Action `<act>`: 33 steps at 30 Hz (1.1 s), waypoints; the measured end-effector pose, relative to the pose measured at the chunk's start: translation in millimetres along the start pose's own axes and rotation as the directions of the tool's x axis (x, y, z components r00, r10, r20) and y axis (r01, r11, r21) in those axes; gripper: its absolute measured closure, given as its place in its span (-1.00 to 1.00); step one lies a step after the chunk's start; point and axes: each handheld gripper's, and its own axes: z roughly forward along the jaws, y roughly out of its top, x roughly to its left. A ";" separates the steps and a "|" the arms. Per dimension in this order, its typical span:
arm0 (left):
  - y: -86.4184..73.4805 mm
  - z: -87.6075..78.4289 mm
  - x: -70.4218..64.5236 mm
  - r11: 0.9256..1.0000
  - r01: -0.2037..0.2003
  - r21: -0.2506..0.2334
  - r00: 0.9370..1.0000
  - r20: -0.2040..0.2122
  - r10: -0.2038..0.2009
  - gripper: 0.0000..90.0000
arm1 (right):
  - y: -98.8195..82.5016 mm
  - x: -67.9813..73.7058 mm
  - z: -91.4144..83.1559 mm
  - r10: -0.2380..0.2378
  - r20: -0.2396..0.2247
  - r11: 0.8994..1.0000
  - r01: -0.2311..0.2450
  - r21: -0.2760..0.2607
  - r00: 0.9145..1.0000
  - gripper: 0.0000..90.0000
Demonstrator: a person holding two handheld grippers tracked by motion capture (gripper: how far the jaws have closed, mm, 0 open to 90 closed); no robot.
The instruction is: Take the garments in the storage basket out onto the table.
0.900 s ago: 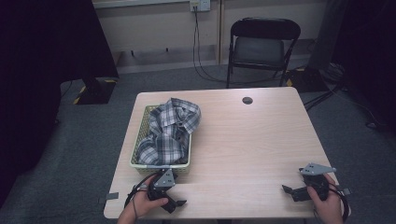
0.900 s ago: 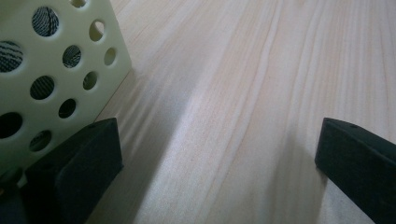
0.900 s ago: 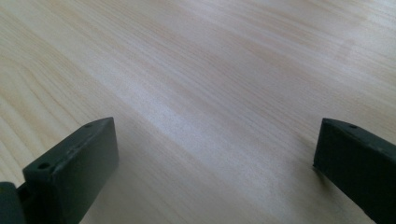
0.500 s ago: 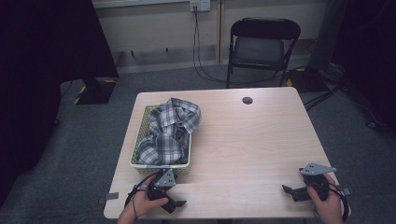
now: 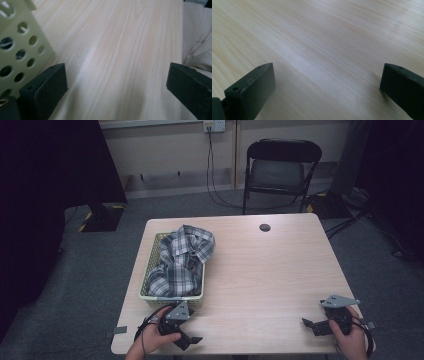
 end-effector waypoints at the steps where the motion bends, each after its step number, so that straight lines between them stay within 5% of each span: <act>1: 1.2 -0.1 -0.6 1.000 -0.001 -0.002 1.000 0.002 0.001 -0.94 | 0.0 0.0 0.0 0.000 0.000 1.000 0.000 0.000 1.000 -1.00; 8: 9.0 -3.1 -4.2 1.000 -0.004 -0.023 1.000 0.021 0.004 -0.94 | 0.0 0.0 0.0 0.000 0.000 1.000 0.000 0.000 1.000 -1.00; 33: 22.5 -30.0 -3.3 0.992 0.069 -0.103 0.997 -0.023 -0.072 -0.94 | 0.0 0.0 0.0 0.000 0.000 1.000 0.000 0.000 1.000 -1.00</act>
